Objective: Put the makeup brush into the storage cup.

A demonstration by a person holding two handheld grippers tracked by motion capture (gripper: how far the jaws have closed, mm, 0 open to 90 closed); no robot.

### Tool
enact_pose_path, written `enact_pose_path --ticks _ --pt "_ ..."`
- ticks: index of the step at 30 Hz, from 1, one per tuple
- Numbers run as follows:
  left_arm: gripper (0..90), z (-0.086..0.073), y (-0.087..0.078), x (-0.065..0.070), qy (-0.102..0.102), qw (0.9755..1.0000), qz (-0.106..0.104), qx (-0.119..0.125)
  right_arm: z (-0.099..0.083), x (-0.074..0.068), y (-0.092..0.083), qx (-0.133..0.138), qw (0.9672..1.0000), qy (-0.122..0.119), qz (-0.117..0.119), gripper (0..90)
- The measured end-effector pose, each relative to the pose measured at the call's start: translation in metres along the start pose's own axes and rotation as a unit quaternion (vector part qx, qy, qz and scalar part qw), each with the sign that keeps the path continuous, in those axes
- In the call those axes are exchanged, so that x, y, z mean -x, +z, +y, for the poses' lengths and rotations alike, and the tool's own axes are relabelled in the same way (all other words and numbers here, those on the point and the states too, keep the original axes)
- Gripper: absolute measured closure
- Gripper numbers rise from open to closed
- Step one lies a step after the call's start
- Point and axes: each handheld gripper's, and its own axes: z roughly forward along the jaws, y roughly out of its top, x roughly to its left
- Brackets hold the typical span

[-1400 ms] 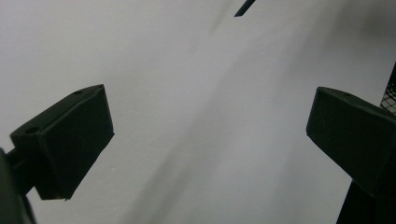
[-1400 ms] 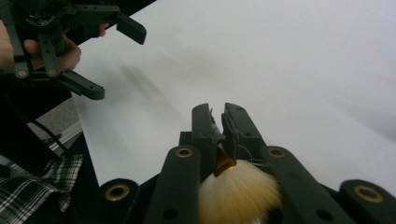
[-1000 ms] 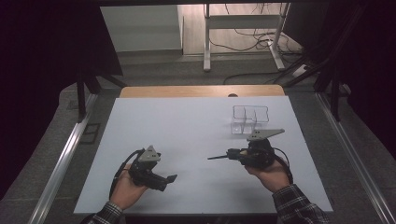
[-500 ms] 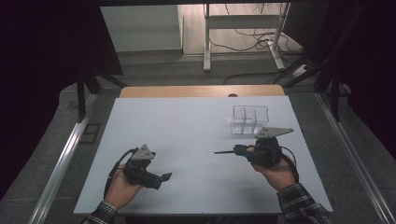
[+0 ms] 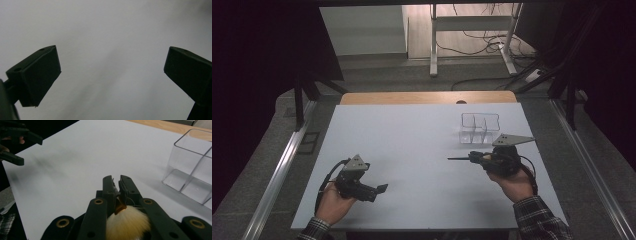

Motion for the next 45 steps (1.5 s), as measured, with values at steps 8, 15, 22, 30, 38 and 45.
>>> enact_pose_path --ticks 8,15,22,30,38,45 --pt "1.4 -0.01 -0.013 -0.005 -0.004 0.9999 0.006 0.013 -0.001 0.005 -0.005 0.006 0.9999 0.005 -0.013 83.2" --pt "1.3 -0.017 -0.019 -0.01 -0.023 0.9996 0.008 0.012 0.0 0.009 -0.009 0.012 0.9996 0.006 -0.024 83.2" --pt "1.3 -0.023 -0.025 -0.014 -0.044 0.9988 0.008 0.02 -0.001 0.014 -0.014 0.016 0.9992 0.012 -0.033 83.3" --pt "1.0 -0.029 -0.029 -0.018 -0.056 0.9981 0.017 0.017 -0.002 0.02 -0.019 0.022 0.9987 0.015 -0.043 83.2" --pt "0.6 -0.033 -0.034 -0.02 -0.063 0.9976 0.024 0.018 -0.002 0.026 -0.026 0.03 0.9979 0.022 -0.054 83.2" --pt "0.5 -0.036 -0.036 -0.02 -0.065 0.9973 0.03 0.013 -0.002 0.033 -0.031 0.037 0.9966 0.025 -0.07 83.2"
